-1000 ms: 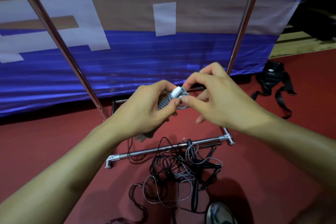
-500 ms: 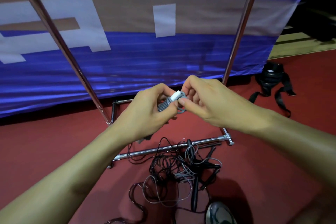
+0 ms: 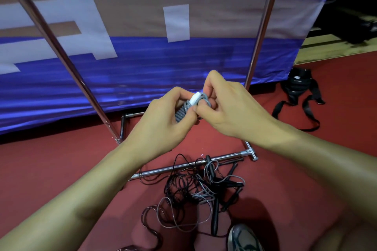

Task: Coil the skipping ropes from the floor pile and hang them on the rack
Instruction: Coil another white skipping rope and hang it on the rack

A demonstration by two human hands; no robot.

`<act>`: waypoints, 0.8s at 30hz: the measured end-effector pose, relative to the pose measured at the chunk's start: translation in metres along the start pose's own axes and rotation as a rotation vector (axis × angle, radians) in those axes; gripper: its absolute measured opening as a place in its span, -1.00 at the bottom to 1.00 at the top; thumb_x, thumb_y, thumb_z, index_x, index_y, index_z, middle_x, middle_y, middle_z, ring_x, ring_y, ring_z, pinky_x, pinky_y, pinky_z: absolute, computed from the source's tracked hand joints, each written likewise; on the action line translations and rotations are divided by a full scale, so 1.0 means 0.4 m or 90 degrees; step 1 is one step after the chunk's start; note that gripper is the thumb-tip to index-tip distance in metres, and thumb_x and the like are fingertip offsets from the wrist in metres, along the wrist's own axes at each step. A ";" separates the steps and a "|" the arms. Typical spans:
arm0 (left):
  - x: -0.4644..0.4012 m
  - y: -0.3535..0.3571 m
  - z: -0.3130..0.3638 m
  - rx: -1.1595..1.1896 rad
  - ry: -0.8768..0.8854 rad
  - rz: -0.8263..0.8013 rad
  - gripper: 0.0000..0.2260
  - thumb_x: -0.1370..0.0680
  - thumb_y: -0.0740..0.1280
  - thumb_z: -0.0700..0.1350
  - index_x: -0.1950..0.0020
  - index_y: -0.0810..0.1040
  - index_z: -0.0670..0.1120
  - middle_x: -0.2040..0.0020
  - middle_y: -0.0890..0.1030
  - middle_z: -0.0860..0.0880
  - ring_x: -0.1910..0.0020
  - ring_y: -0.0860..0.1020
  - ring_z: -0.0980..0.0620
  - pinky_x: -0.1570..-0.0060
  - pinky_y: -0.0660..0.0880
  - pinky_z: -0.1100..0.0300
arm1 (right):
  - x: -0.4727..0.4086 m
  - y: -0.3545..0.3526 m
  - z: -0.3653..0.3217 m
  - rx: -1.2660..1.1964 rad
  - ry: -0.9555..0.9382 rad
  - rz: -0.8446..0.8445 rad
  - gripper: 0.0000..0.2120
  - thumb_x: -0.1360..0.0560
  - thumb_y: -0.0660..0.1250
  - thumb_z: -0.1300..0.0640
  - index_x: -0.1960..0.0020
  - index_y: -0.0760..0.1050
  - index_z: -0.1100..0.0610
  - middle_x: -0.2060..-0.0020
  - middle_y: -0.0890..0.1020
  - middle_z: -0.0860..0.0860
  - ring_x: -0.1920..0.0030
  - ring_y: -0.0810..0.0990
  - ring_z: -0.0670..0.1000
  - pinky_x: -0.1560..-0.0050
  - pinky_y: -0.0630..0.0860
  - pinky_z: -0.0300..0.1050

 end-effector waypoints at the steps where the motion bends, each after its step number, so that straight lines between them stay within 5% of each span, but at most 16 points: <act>1: -0.004 -0.003 0.006 -0.006 0.009 0.009 -0.93 -0.64 0.34 -0.13 -0.11 0.56 -0.01 0.20 0.71 0.12 0.30 0.64 0.19 0.28 0.53 0.21 | 0.000 -0.006 -0.003 0.001 0.002 0.036 -0.74 -0.45 0.34 -0.05 0.09 0.33 0.09 0.43 0.51 -0.07 0.35 0.49 -0.02 0.31 0.41 -0.05; 4: -0.017 -0.013 0.023 -0.028 0.024 0.033 -0.90 -0.65 0.32 -0.12 -0.15 0.56 -0.06 0.23 0.68 0.15 0.45 0.52 0.32 0.43 0.35 0.46 | -0.001 -0.017 0.000 -0.003 0.037 0.119 -0.74 -0.48 0.38 -0.02 0.09 0.34 0.10 0.44 0.48 -0.10 0.35 0.50 -0.05 0.29 0.41 -0.06; 7: -0.019 -0.016 0.019 -0.027 -0.006 0.031 -0.92 -0.64 0.32 -0.08 -0.11 0.56 -0.04 0.28 0.67 0.15 0.52 0.53 0.24 0.49 0.40 0.37 | -0.003 -0.018 0.010 0.005 0.061 0.112 -0.74 -0.46 0.39 -0.06 0.09 0.37 0.05 0.42 0.48 -0.10 0.34 0.50 -0.04 0.27 0.45 0.01; 9: -0.018 -0.016 0.012 -0.045 -0.019 0.013 -0.93 -0.62 0.33 -0.02 -0.07 0.55 0.02 0.24 0.69 0.21 0.42 0.61 0.16 0.41 0.50 0.20 | -0.001 -0.015 0.013 -0.012 0.053 0.067 -0.75 -0.43 0.36 -0.10 0.08 0.38 0.03 0.36 0.51 -0.09 0.33 0.50 -0.03 0.29 0.43 -0.07; 12: -0.012 -0.015 0.007 -0.056 0.003 -0.039 -0.95 -0.63 0.35 -0.04 -0.08 0.55 0.03 0.25 0.67 0.20 0.34 0.60 0.17 0.32 0.47 0.23 | -0.002 0.001 0.030 -0.131 0.068 -0.044 -0.77 -0.44 0.36 -0.01 -0.04 0.41 0.03 0.16 0.55 -0.09 0.33 0.55 -0.03 0.26 0.47 -0.08; 15: 0.002 -0.007 0.009 0.006 0.010 -0.076 -0.94 -0.66 0.32 -0.11 -0.11 0.53 -0.06 0.22 0.68 0.12 0.29 0.63 0.18 0.27 0.51 0.27 | 0.002 0.026 0.036 -0.340 0.095 -0.206 -0.74 -0.53 0.38 0.12 -0.21 0.48 0.04 -0.02 0.61 -0.03 0.12 0.65 0.17 0.07 0.62 -0.02; 17: 0.010 -0.003 0.005 0.082 -0.021 -0.085 -0.90 -0.68 0.29 -0.09 -0.12 0.50 -0.10 0.20 0.69 0.04 0.21 0.70 0.02 0.14 0.64 0.05 | 0.010 0.032 0.037 -0.499 0.143 -0.273 -0.71 -0.56 0.36 0.14 -0.27 0.53 0.17 -0.06 0.64 0.08 0.01 0.64 0.12 -0.01 0.59 -0.08; 20: 0.015 -0.014 0.008 0.135 -0.032 -0.092 -0.73 -0.59 0.32 0.07 -0.14 0.44 -0.10 0.19 0.70 0.05 0.22 0.71 -0.05 0.15 0.67 0.04 | 0.019 0.035 0.035 -0.625 0.178 -0.300 -0.67 -0.60 0.34 0.15 -0.30 0.50 0.30 -0.08 0.62 0.21 -0.04 0.60 0.14 -0.08 0.60 -0.03; 24: 0.025 -0.020 0.003 0.151 -0.052 -0.101 -0.58 -0.46 0.36 0.18 -0.14 0.34 -0.04 0.20 0.71 -0.05 0.26 0.68 -0.24 0.19 0.65 -0.05 | 0.021 0.044 0.042 -0.589 0.174 -0.292 -0.62 -0.49 0.43 0.03 -0.21 0.54 0.23 0.03 0.64 0.17 0.06 0.63 0.13 -0.07 0.63 -0.02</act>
Point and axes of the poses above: each hand's wrist, its own x-axis away from the middle knuckle, its own y-axis out of the palm, z = x × y, the point moved 7 cm from there along -x, towards the middle knuckle
